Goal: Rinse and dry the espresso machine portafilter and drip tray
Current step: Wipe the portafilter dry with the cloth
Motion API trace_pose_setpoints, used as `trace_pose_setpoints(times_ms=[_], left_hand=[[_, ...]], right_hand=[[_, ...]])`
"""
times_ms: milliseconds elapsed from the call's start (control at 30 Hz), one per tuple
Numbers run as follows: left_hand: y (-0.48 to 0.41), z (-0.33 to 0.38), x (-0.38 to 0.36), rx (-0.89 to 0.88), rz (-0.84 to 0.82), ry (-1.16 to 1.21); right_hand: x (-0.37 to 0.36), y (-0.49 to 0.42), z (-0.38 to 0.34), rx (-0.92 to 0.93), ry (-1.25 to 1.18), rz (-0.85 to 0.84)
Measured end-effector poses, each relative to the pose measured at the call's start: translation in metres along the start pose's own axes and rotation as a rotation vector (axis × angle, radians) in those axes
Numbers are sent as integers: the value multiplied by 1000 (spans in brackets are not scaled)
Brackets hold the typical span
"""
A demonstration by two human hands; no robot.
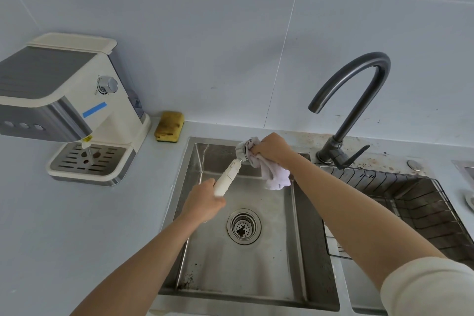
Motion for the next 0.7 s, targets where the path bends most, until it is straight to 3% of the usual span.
trace_pose_setpoints(times_ms=[100,167,333,467,600,700], left_hand=[[-2,3,3,-7,-18,107],[-5,7,6,-21,-40,188],[-8,13,5,-7,-124,423],[-4,19,-6,38,-210,604],[-6,29,-15,43,-238,661],[-6,40,-19,11,-216,704]], right_hand=[[-3,4,4,22,-374,-98],[4,4,4,77,-537,-28],[13,12,1,237,-681,80],[18,29,-15,397,-506,259],[-1,47,-41,543,-167,360],[-33,44,-45,546,112,384]])
Point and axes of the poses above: each hand's wrist, its own y-axis away from the middle knuckle, its own x-axis out of the back of the hand, z = x × y, the point moved 9 cm from there along -y, towards the middle knuckle, and after that the axes turned 10 degrees about -z, right-handed, at the moved point
